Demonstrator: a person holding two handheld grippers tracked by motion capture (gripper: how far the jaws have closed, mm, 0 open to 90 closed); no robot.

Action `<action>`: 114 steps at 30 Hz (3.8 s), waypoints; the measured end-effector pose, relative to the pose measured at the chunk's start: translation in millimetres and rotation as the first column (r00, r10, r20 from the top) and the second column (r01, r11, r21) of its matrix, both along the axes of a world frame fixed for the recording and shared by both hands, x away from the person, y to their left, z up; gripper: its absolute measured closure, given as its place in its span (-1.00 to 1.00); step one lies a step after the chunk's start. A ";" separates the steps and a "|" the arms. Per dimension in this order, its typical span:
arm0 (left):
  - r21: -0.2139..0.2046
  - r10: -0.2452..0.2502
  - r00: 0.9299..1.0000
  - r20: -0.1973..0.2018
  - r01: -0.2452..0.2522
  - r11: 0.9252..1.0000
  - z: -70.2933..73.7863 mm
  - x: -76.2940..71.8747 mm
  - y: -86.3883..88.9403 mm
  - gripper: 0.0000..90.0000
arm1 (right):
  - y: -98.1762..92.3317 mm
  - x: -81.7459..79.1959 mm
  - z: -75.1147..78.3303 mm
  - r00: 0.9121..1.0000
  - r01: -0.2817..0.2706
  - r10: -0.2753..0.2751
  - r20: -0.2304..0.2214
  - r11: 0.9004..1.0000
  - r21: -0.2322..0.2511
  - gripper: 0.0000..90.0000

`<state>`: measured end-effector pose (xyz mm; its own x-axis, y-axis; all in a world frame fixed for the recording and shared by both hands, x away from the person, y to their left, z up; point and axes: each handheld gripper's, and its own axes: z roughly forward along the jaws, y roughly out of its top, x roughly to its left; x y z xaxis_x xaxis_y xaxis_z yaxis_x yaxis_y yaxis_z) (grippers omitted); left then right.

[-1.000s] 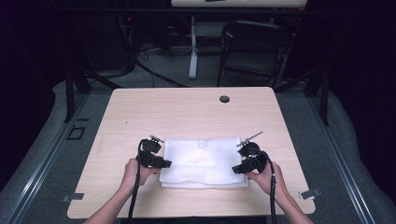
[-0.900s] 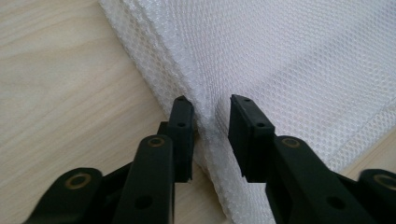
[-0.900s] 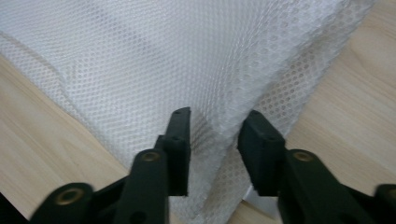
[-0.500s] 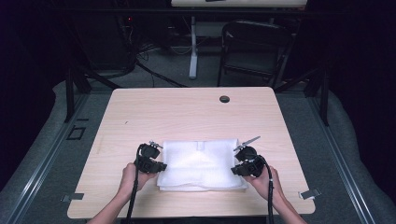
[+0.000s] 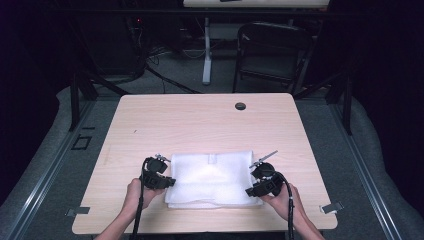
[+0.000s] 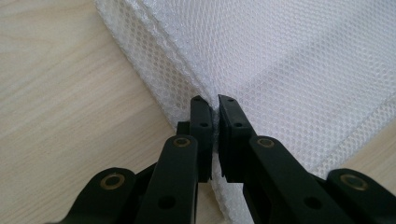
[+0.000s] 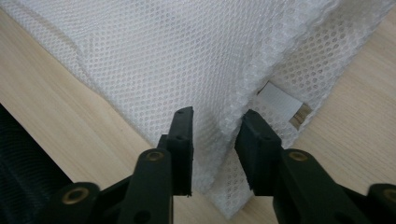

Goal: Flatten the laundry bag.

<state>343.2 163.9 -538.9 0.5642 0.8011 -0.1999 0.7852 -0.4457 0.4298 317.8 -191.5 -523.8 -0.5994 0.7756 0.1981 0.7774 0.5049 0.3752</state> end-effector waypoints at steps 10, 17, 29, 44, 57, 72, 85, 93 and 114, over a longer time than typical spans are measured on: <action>-0.001 -0.001 0.999 0.035 0.001 1.000 3.6 -0.2 2.0 0.87 | 4.1 -2.2 6.0 1.000 -0.004 0.003 0.024 0.999 0.045 0.90; 0.011 -0.027 1.000 0.012 0.027 1.000 3.1 -2.2 0.1 0.89 | 1.4 -5.8 13.5 0.999 -0.018 0.016 0.034 0.999 0.046 0.91; 0.005 -0.038 0.999 -0.015 0.038 0.999 4.4 -10.0 6.9 0.89 | 5.0 -16.6 13.0 0.999 -0.054 0.053 0.007 0.997 0.053 0.91; -0.005 -0.062 0.998 -0.001 0.062 0.998 10.8 -22.1 15.6 0.81 | 8.0 -30.9 22.5 0.998 -0.055 0.053 0.015 0.992 0.109 0.92; 0.000 -0.076 0.991 0.111 0.077 0.997 23.0 -26.2 8.8 -0.08 | 1.0 -19.9 48.4 0.997 0.014 -0.034 0.075 0.966 0.259 0.93; 0.001 -0.195 0.969 0.153 0.197 0.980 27.2 -46.3 -8.4 -0.34 | 0.5 -4.5 68.5 0.988 0.054 -0.099 0.118 0.940 0.338 0.93; 0.029 -0.310 0.942 0.128 0.309 0.951 17.1 -59.6 -30.7 -0.29 | -0.1 2.4 71.3 0.980 0.086 -0.144 0.133 0.924 0.372 0.93; 0.076 -0.362 0.913 0.190 0.354 0.932 13.9 -65.4 -43.2 0.23 | -3.2 3.3 70.6 0.980 0.096 -0.154 0.122 0.918 0.385 0.93; 0.016 -0.316 0.935 0.158 0.318 0.948 49.3 -37.5 -57.0 0.96 | -18.8 -9.4 66.4 0.962 0.123 -0.167 0.218 0.972 0.199 -0.01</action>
